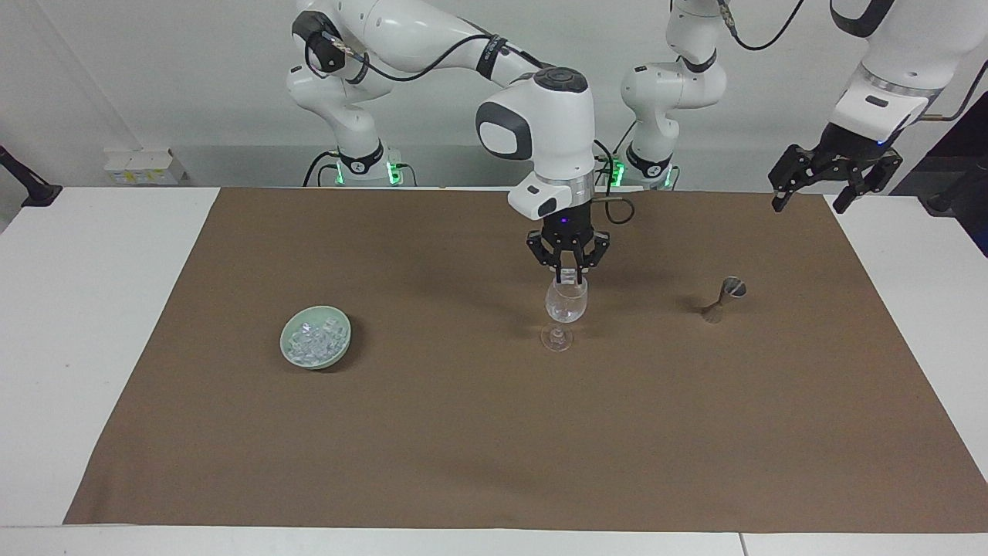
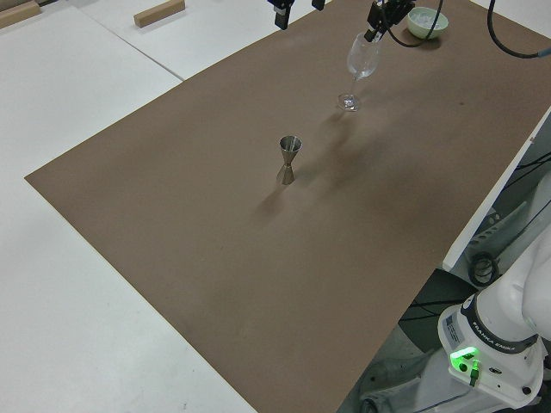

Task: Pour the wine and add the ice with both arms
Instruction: 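Tilt the ice cup with the right gripper to pour ice into glass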

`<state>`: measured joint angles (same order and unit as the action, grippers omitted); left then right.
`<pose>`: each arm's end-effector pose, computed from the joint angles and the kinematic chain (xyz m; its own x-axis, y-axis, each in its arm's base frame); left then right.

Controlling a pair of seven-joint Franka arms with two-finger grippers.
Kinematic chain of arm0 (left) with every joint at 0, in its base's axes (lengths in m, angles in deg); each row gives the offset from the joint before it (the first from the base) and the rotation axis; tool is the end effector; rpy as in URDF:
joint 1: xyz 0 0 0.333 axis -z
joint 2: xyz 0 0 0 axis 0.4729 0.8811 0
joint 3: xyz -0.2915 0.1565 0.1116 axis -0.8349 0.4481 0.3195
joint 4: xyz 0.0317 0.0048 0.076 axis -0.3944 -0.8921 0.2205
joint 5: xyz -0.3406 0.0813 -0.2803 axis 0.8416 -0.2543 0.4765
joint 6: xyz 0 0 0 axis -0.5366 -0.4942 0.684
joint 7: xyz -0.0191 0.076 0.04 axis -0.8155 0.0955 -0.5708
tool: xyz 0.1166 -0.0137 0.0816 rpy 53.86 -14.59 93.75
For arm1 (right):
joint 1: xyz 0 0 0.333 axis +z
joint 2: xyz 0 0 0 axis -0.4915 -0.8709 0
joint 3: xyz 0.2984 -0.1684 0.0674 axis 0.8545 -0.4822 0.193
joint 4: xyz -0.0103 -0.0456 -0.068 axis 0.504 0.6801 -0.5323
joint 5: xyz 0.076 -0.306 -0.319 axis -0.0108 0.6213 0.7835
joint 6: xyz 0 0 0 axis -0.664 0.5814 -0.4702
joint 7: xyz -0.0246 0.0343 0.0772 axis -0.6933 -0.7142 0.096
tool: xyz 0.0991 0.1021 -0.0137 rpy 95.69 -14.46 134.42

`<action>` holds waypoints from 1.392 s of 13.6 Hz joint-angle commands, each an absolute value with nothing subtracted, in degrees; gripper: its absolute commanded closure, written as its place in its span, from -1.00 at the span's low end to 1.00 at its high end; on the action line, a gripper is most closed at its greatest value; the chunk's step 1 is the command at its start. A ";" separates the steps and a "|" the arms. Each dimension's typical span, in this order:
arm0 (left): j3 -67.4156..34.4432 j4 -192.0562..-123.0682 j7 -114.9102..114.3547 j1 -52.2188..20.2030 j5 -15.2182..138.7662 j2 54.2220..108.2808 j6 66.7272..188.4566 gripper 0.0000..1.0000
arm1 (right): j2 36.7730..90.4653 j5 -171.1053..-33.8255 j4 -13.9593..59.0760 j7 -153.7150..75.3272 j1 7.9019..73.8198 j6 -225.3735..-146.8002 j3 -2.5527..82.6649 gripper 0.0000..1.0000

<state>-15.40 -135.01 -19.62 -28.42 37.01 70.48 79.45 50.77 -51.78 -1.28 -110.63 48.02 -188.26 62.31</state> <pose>0.6090 -0.0199 0.6624 0.9922 -0.0983 0.0770 -0.0987 -0.9951 0.0021 0.6019 0.5188 0.4625 0.9498 -0.2307 0.2113 -0.1929 -0.9637 -0.1848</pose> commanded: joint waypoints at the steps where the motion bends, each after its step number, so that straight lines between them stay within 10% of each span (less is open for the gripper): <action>1: -14.69 -134.41 -19.59 -27.70 37.25 70.58 78.94 -1.00 | 51.54 -49.73 -0.77 -112.76 47.98 -187.67 62.65 0.26; 19: -15.13 -134.41 -18.62 -26.91 37.25 70.75 79.21 -1.00 | 64.27 -50.43 0.53 -109.17 38.94 -178.27 62.91 0.03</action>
